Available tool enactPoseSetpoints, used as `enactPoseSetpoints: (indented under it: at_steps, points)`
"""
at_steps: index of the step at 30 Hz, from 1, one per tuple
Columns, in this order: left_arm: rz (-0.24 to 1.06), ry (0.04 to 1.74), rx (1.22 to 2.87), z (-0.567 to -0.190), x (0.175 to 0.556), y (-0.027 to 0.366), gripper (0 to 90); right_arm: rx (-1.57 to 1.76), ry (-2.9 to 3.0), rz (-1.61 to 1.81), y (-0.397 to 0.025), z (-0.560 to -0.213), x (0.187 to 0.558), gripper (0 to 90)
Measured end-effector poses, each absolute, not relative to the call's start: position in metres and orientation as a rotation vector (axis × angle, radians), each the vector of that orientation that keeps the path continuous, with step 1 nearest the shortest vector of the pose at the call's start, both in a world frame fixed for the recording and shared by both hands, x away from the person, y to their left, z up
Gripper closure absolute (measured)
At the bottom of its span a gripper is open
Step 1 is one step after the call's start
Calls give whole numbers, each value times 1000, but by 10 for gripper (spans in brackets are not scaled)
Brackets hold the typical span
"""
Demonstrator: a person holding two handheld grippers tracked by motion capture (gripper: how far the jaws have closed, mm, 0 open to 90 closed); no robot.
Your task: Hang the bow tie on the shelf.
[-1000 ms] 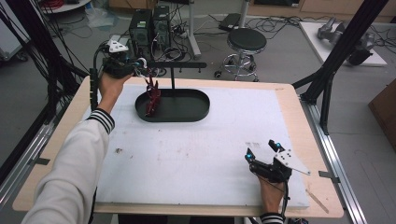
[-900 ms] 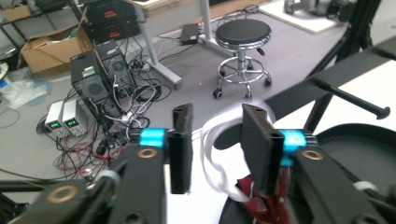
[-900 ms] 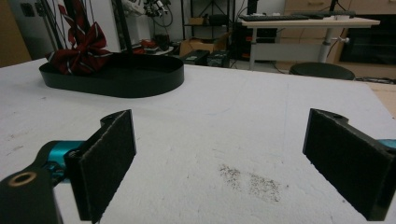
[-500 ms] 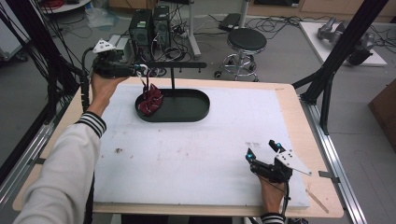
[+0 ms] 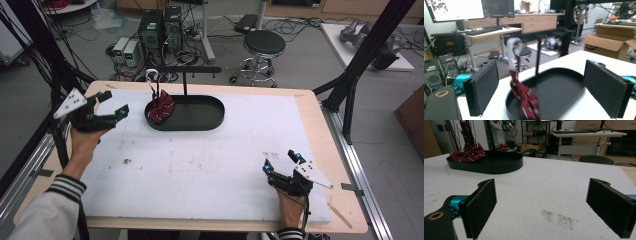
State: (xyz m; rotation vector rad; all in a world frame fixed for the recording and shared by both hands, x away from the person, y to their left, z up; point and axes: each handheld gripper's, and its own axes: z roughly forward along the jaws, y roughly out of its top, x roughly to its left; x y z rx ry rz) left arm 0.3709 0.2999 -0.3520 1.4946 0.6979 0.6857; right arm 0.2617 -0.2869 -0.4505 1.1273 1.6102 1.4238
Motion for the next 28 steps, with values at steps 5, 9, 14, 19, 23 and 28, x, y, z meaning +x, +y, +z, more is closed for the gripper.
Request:
enactPoseSetpoints:
  at_steps: [5,9,14,19,23,28]
  points:
    - [686,644,1497,-390,334,309,138,1124,1610,1424,-287,-450,262,85]
    - [665,625,1486,-426,307,308,138,1117,1609,1416,-286,-450,261,85]
    - [671,646,1441,-447,293,305,138,1119,1603,1417,-286,-451,261,85]
    - [682,654,1423,-455,287,305,137,1117,1603,1418,-286,-451,261,85]
    - [704,653,1426,-456,286,303,138,1116,1603,1419,-286,-451,261,85]
    - [701,670,1420,-456,287,304,138,1120,1602,1420,-286,-451,261,85]
